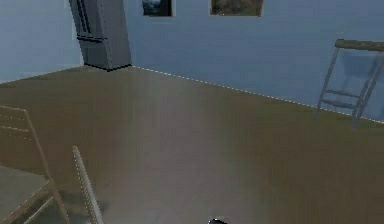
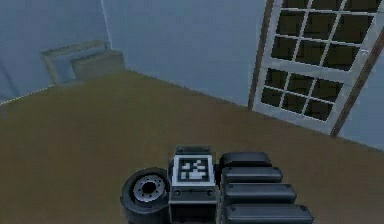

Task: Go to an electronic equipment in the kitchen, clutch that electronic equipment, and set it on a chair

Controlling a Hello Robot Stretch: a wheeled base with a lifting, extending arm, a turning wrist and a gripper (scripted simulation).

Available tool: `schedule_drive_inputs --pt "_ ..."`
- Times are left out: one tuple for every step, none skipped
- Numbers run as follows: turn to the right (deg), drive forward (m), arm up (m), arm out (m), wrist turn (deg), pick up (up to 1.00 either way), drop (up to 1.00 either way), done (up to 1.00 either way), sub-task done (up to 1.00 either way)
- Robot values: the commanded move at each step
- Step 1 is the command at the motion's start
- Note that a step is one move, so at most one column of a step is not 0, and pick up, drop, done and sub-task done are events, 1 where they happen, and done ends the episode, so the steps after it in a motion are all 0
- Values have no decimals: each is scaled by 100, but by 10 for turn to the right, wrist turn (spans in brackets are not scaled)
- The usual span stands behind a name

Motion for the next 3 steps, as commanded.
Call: schedule_drive_inputs --pt "-450 0 0 0 0 0 0 0 0" --pt "-450 0 0 0 0 0 0 0 0" --pt "-180 0 0 0 0 0 0 0 0"
